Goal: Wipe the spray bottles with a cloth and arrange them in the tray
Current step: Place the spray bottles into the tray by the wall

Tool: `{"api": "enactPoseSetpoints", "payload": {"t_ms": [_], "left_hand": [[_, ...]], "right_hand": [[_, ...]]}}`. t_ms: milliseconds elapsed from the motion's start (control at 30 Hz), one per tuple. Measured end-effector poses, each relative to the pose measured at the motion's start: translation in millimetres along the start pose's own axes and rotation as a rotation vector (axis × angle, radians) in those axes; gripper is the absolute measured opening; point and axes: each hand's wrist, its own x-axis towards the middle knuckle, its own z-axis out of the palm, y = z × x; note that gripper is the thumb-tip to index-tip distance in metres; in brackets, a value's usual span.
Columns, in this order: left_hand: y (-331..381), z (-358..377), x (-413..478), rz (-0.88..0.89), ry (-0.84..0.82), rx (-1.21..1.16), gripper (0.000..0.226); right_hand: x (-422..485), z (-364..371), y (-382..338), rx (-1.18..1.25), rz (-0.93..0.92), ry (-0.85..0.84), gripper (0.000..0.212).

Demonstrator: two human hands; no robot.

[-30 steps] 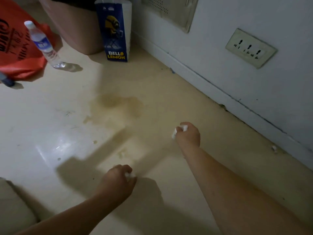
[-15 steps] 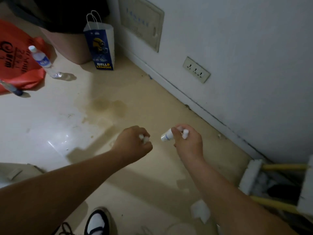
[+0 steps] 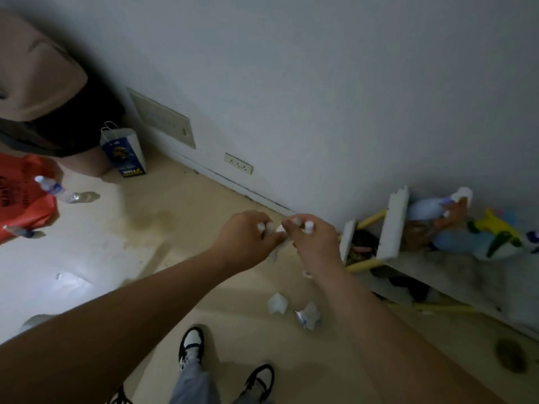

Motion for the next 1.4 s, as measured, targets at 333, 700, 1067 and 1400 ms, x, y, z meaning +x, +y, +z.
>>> {"api": "enactPoseSetpoints", "payload": {"t_ms": [333, 700, 1067, 1400], "left_hand": [[154.3, 41.8, -7.8, 0.282, -0.207, 0.009, 0.044], [274.1, 191.6, 14.3, 0.320, -0.383, -0.057, 0.029], [339.1, 354.5, 61.0, 0.080, -0.363, -0.014, 0.009], [364.5, 376.6, 68.9, -0.103, -0.354, -0.192, 0.034]], "right_hand": [[-65.6, -148.0, 4.6, 0.091, 0.164, 0.343, 0.011], [-63.1, -305.2, 122.9, 0.161, 0.233, 0.539, 0.025], [12.8, -426.6, 235.4, 0.309, 0.255, 0.519, 0.016], [31.3, -441.2, 252.7, -0.010, 0.321, 0.556, 0.017]]}}
